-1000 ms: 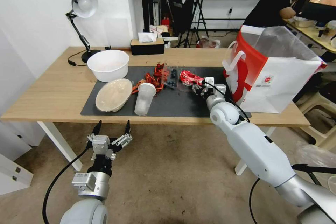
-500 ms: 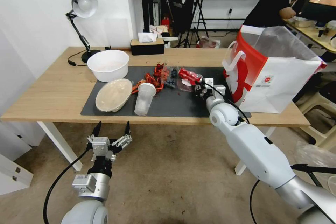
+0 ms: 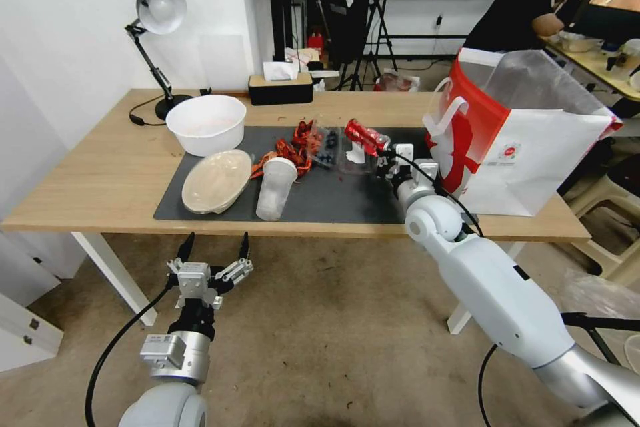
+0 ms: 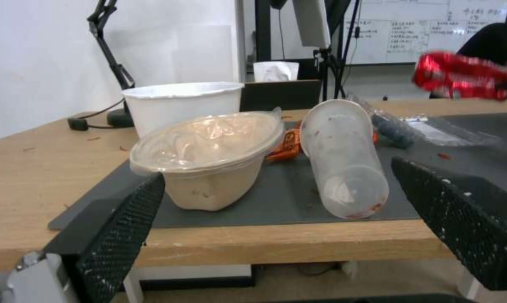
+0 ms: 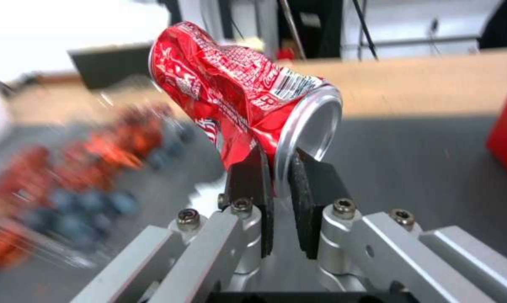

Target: Pick up the trash from the table and place it into the takeout bag.

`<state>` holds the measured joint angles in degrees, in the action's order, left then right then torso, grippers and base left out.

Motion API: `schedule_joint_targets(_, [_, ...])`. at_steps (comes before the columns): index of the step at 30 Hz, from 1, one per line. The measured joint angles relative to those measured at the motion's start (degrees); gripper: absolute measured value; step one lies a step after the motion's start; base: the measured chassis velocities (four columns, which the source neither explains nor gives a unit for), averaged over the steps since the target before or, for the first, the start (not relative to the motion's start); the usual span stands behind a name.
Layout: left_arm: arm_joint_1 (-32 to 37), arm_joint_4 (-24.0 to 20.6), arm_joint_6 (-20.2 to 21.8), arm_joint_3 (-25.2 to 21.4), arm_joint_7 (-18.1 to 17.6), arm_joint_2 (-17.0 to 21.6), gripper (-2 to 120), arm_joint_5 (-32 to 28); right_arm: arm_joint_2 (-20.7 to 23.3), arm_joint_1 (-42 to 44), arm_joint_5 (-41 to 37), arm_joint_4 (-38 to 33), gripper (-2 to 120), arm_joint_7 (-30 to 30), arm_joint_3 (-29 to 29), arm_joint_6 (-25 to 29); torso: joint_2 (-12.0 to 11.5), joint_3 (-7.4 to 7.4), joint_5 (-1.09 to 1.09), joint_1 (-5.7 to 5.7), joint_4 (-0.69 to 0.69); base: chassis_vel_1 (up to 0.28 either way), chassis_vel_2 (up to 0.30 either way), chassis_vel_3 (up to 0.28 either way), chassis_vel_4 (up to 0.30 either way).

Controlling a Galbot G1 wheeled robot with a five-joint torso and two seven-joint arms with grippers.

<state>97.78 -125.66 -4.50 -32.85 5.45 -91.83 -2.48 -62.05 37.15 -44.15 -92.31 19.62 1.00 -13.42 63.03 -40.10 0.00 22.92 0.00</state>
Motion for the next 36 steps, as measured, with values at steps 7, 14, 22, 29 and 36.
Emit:
schedule_joint_targets(7, [0.1, 0.0, 0.0, 0.1, 0.0, 0.0, 100, 0.2, 2.1, 2.0, -1.1, -9.9, 7, -2.7, -4.8, 2.1, 0.0, 0.00, 0.00, 0.00, 0.00, 0.000, 0.000, 0.000, 0.000])
schedule_joint_targets(14, [0.0, 0.1, 0.0, 0.6, 0.1, -0.2, 100, 0.8, 6.1, 1.5, 0.4, -22.4, 7, 2.6, -14.0, -2.6, 0.0, 0.00, 0.00, 0.00, 0.00, 0.000, 0.000, 0.000, 0.000])
schedule_joint_targets(22, [0.0, 0.0, 0.0, 0.7, 0.1, -0.3, 100, 0.9, 10.6, 2.6, 4.1, -26.7, 7, 10.8, -23.7, -15.7, 0.0, 0.00, 0.01, 0.00, -0.01, 0.000, 0.000, 0.000, 0.000])
schedule_joint_targets(29, [0.1, -0.2, 0.0, 0.9, 0.1, -0.2, 100, 1.0, 12.0, 8.4, 7.7, -27.8, 7, 12.9, -30.0, -22.5, 0.0, 0.00, 0.01, 0.00, 0.00, 0.000, 0.000, 0.000, 0.000])
schedule_joint_targets(36, [0.2, -0.5, -0.1, 1.3, 0.2, -0.1, 100, 1.1, 11.4, 12.8, 7.9, -27.7, 12, 13.1, -32.1, -23.9, 0.0, -0.01, 0.00, 0.00, 0.01, 0.000, 0.000, 0.000, 0.000])
